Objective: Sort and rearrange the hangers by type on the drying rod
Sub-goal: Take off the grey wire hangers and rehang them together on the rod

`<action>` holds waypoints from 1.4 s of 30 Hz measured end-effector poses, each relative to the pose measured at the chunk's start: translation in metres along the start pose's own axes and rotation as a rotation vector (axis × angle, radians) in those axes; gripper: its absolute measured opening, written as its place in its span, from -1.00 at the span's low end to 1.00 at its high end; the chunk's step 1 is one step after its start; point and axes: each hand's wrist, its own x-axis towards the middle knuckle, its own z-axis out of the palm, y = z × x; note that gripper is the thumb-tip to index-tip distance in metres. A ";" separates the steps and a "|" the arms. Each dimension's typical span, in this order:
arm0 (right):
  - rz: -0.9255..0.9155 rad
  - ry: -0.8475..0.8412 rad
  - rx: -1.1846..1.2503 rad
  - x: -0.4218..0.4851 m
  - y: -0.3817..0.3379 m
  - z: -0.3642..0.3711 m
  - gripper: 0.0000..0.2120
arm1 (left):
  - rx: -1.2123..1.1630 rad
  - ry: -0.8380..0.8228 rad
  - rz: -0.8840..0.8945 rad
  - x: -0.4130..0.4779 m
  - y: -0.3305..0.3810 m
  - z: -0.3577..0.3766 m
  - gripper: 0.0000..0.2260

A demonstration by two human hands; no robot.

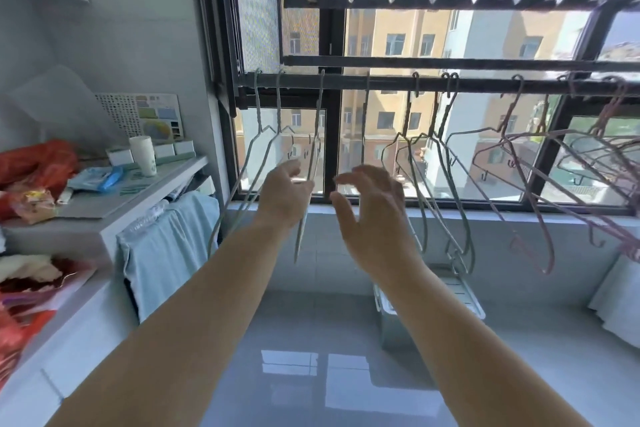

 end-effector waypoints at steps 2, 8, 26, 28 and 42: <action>0.135 0.022 0.091 0.007 0.015 -0.002 -0.59 | 0.142 0.104 0.198 -0.009 0.007 0.005 -0.56; 0.488 -0.303 0.527 0.004 0.035 0.015 -0.48 | 0.141 -0.151 0.186 -0.017 0.027 0.035 -0.56; 0.372 -0.187 0.752 0.000 0.051 0.005 -0.68 | -0.127 -0.232 0.005 -0.014 0.032 0.064 -0.85; 0.365 -0.200 0.754 0.000 0.050 0.005 -0.69 | -0.125 -0.218 0.006 -0.012 0.029 0.063 -0.80; 0.351 -0.237 0.718 -0.005 0.043 0.012 -0.63 | -0.126 -0.163 0.003 -0.016 0.017 0.056 -0.85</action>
